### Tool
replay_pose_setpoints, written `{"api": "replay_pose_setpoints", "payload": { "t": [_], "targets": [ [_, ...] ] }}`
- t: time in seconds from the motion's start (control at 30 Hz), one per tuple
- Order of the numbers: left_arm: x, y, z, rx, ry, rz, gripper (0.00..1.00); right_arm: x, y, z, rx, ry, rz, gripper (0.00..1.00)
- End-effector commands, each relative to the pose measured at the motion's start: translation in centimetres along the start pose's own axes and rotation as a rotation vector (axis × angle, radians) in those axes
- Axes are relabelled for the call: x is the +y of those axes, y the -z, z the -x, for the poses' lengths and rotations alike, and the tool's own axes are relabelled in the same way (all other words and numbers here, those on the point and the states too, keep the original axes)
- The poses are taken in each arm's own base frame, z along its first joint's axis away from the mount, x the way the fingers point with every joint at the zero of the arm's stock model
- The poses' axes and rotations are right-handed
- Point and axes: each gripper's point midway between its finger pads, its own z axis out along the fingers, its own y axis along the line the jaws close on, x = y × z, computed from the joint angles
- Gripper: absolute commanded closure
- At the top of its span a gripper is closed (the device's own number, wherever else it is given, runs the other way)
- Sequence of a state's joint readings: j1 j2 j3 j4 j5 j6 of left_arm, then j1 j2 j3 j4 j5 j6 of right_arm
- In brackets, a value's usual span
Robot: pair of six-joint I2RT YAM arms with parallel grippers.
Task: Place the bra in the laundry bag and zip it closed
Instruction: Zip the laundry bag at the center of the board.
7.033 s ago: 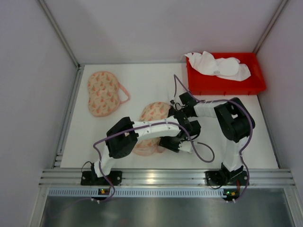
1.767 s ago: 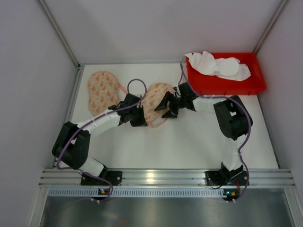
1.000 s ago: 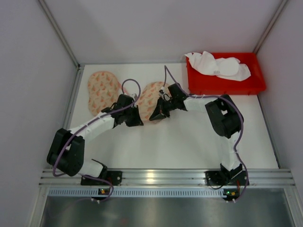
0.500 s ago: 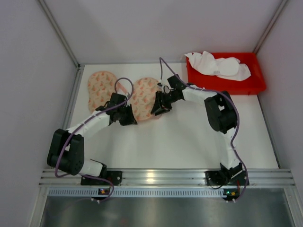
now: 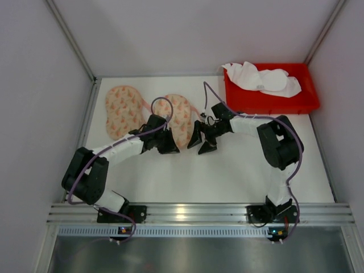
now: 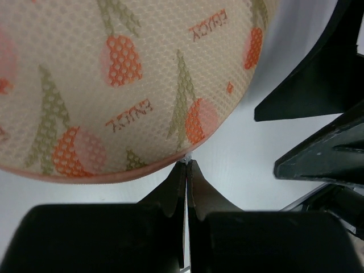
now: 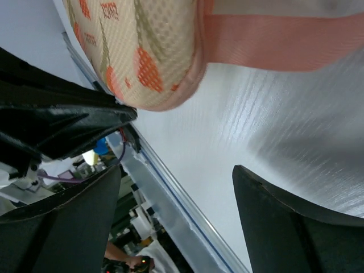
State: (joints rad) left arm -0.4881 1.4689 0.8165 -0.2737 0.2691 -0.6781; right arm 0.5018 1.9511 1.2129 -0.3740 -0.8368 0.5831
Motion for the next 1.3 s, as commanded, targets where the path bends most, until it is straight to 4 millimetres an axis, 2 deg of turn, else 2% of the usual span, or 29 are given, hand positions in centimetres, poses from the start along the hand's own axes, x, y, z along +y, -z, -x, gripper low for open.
{"api": "replay_pose_setpoints", "payload": {
  "t": [0.0,0.07,0.2,0.23,0.3,0.33,0.37,0.53,0.67,0.77,0.8,0.87,0.9,0.93,0.97,1.03,1.1,1.17,1.27],
  "targets": [
    [-4.8,-0.8,2.0,-0.052,-0.021,-0.118,1.0,2.7,-0.2,1.6,-0.052,0.023,0.093,0.2],
    [-5.6,-1.1,1.9,-0.04,-0.04,-0.132,1.0,2.9,-0.4,2.5,-0.058,0.032,0.094,0.22],
    [-5.9,-1.0,1.3,-0.029,-0.055,-0.141,1.0,2.1,-1.5,3.4,-0.037,0.001,0.085,0.35],
    [-5.8,-0.9,1.1,-0.026,-0.056,-0.14,1.0,2.2,-1.7,3.7,-0.036,0.008,0.091,0.45],
    [-5.6,-0.4,0.6,-0.021,-0.061,-0.146,1.0,1.7,-2.1,3.9,-0.031,-0.004,0.082,0.51],
    [-5.5,-0.3,0.4,-0.016,-0.06,-0.141,1.0,1.6,-2.0,4.1,-0.033,-0.001,0.082,0.59],
    [-5.1,-0.1,0.1,-0.016,-0.068,-0.135,1.0,1.5,-2.1,4.2,-0.034,-0.001,0.078,0.64],
    [-2.5,0.4,-1.7,0.015,-0.077,-0.05,1.0,0.7,-1.7,4.7,-0.044,0.01,0.06,0.9],
    [-0.6,1.1,-1.8,0.015,-0.106,0.001,1.0,-0.2,-0.7,4.7,-0.053,0.001,0.051,0.96],
    [-0.5,1.5,-1.5,0.002,-0.121,0.001,1.0,-0.7,-0.2,4.6,-0.062,-0.014,0.05,0.96],
    [-0.8,1.5,-1.7,0.015,-0.116,-0.016,1.0,-0.7,-0.1,4.7,-0.065,-0.013,0.051,0.94],
    [-1.5,1.4,-1.4,0.023,-0.103,-0.036,1.0,-0.5,0.0,4.9,-0.068,-0.023,0.061,0.76],
    [-2.0,1.3,-1.3,0.026,-0.098,-0.051,1.0,0.0,0.1,5.0,-0.067,-0.02,0.076,0.62],
    [-2.2,1.2,-1.1,0.025,-0.096,-0.055,1.0,0.4,0.3,5.0,-0.065,-0.032,0.085,0.39],
    [-2.8,1.2,-0.6,0.015,-0.099,-0.07,1.0,0.8,0.5,5.0,-0.064,-0.029,0.097,0.33],
    [-3.5,1.0,0.1,0.0,-0.103,-0.091,1.0,1.8,1.0,4.5,-0.057,-0.037,0.128,0.25],
    [-4.6,0.9,1.2,-0.023,-0.107,-0.119,1.0,2.2,1.3,3.3,-0.042,-0.081,0.152,0.22],
    [-5.2,0.5,1.7,-0.021,-0.107,-0.129,1.0,2.8,1.7,3.1,-0.057,-0.086,0.172,0.19],
    [-6.0,0.0,2.0,-0.016,-0.114,-0.146,1.0,2.6,1.3,2.3,-0.052,-0.092,0.174,0.18]
  ]
}}
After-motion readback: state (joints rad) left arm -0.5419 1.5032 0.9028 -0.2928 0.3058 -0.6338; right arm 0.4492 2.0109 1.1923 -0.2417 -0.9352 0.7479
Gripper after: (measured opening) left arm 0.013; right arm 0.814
